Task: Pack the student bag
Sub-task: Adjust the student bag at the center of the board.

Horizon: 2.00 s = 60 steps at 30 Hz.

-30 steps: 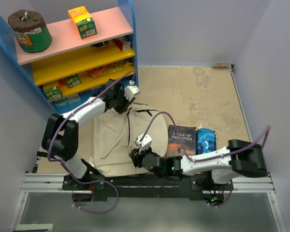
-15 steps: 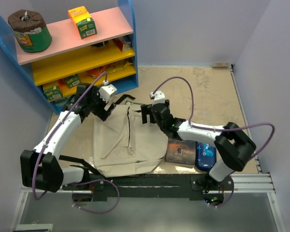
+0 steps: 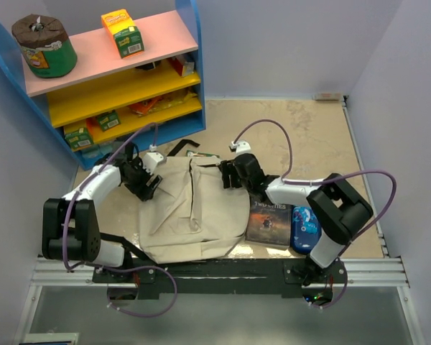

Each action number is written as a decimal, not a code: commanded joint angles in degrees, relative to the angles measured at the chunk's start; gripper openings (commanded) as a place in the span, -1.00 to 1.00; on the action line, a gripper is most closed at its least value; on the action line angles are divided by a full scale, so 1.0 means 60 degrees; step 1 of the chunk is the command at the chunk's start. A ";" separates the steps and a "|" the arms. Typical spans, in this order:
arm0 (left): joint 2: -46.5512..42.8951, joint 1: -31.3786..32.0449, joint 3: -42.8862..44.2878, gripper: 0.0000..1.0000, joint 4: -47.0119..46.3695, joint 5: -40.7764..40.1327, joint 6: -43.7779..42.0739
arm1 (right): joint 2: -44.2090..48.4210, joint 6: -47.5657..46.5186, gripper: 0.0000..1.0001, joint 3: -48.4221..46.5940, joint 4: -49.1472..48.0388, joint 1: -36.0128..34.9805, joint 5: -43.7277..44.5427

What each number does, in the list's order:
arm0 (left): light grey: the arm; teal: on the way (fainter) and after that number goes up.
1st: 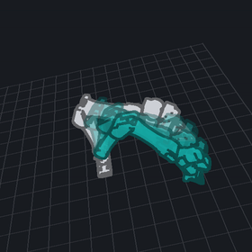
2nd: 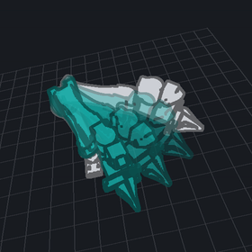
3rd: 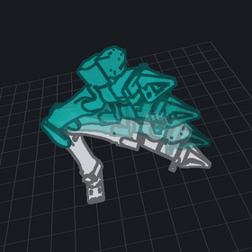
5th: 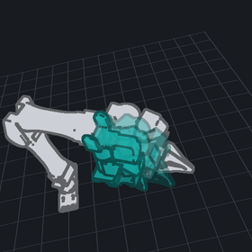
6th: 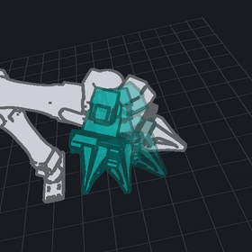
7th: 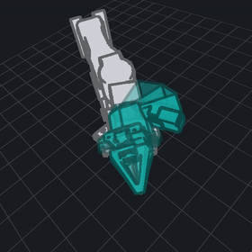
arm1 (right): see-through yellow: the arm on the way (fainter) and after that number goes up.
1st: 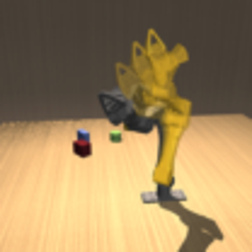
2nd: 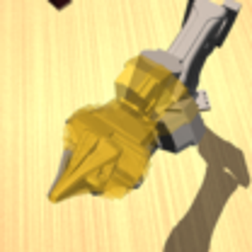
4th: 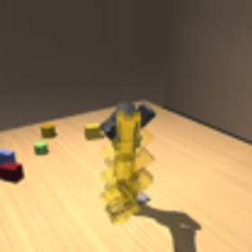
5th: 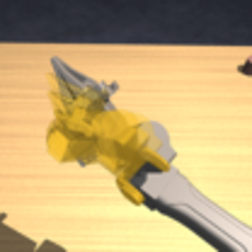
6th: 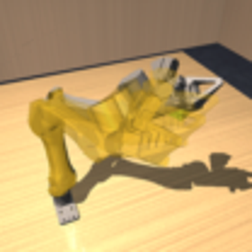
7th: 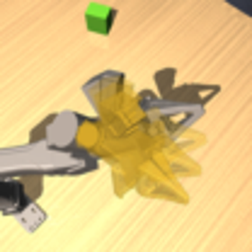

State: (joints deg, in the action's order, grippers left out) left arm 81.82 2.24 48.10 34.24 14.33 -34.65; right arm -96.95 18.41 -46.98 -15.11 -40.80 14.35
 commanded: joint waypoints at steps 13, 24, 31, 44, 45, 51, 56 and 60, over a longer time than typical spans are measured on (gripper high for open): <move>0.1626 0.0285 0.4007 -1.00 0.0255 0.2520 0.1219 | 0.3514 0.1544 -1.00 0.1589 -0.0002 -0.0684 -0.1659; 0.2491 0.1164 0.5154 -1.00 0.0006 0.1655 0.1499 | 0.4188 0.3172 0.27 0.2426 0.1168 -0.2649 -0.0695; 0.1774 0.1399 0.4187 -0.57 0.0256 0.1055 0.0869 | 0.4630 0.2015 0.26 0.0859 0.2489 -0.2605 0.0742; 0.1217 0.1355 0.3483 -0.29 0.0153 0.0088 0.0268 | 0.3134 0.1647 0.13 -0.0696 0.4862 -0.2605 0.2529; 0.1217 0.1341 0.3468 -0.29 0.0124 -0.0014 0.0253 | 0.3280 0.1691 0.14 -0.0608 0.5037 -0.2619 0.2675; 0.0983 0.1208 0.3877 -0.31 0.0489 0.0306 0.0121 | 0.4584 0.1955 0.19 -0.0168 0.5799 -0.2619 0.3028; 0.0588 0.1485 0.4201 -0.33 0.1382 0.1741 0.0442 | 0.5054 0.1052 0.18 -0.0256 0.5159 -0.2605 0.2840; 0.0338 0.2905 0.3338 -0.30 0.1004 0.2094 0.0912 | 0.4574 -0.0429 0.19 -0.0153 0.3285 -0.2605 0.1873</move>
State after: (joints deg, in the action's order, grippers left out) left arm 86.94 12.27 70.50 40.56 21.06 -32.03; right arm -67.37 25.04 -48.27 15.09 -56.55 29.71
